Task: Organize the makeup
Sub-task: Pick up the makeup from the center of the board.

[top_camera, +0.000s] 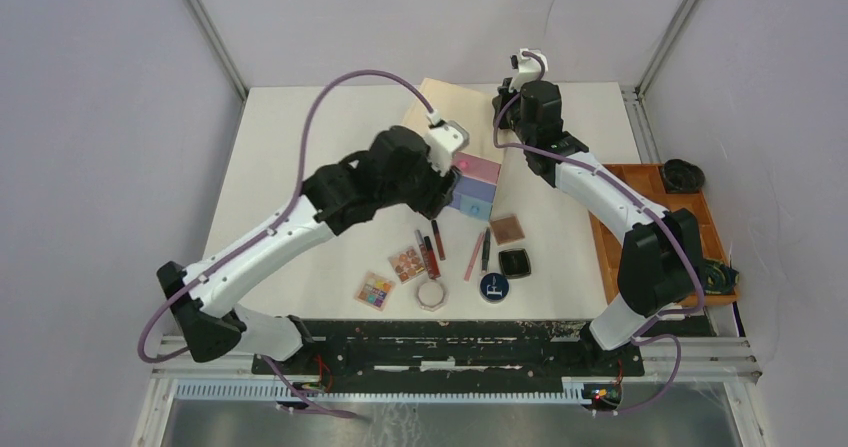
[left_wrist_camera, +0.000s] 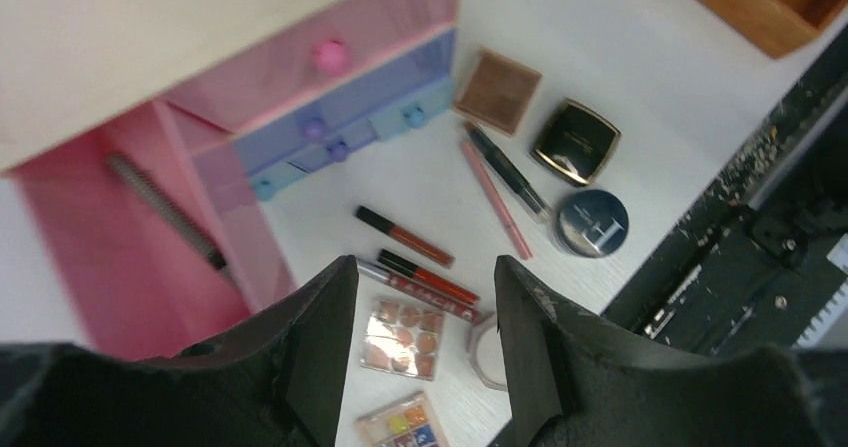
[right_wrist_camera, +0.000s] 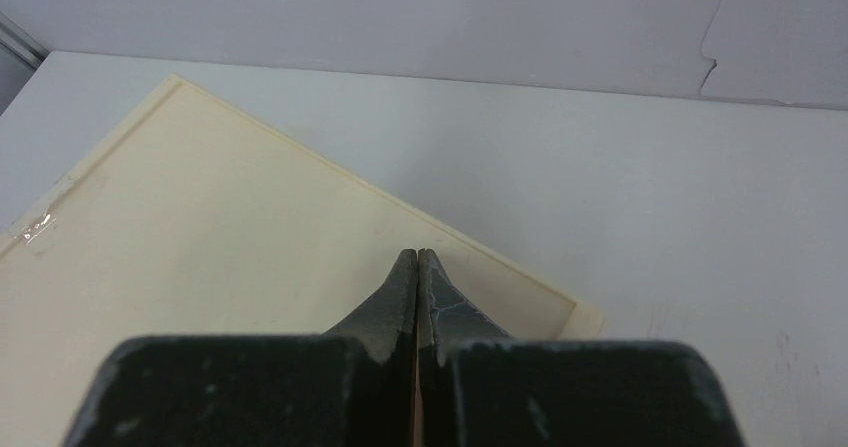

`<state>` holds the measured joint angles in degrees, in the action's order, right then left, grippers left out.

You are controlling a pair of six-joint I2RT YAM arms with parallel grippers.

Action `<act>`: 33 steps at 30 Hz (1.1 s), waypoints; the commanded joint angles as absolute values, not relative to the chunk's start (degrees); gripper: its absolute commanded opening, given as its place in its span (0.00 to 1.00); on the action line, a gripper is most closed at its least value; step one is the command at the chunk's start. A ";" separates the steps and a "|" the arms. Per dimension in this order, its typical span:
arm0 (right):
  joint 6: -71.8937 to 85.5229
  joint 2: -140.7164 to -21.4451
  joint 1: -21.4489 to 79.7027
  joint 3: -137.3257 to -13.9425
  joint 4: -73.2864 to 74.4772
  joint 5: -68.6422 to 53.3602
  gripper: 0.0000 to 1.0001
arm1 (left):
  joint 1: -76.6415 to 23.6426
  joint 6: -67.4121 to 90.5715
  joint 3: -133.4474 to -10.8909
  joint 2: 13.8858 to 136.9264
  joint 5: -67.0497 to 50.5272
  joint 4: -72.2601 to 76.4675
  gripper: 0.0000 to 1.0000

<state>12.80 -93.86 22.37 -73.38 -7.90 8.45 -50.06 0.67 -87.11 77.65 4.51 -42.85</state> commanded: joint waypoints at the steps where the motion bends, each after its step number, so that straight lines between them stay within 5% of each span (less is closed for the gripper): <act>1: 12.64 -99.05 21.34 -69.29 11.34 10.37 0.01 | -55.87 7.92 -80.91 80.16 7.80 -32.23 0.59; 9: 12.66 -98.70 21.34 -69.34 11.34 9.80 0.01 | -57.89 15.42 -63.37 84.53 9.39 -11.34 0.56; 33: 12.72 -98.89 21.30 -69.15 11.11 9.23 0.01 | -62.75 20.98 -58.23 102.79 15.79 1.89 0.54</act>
<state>13.21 -93.86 22.20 -73.36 -7.90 8.01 -62.72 18.59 -57.25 101.30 14.70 -2.15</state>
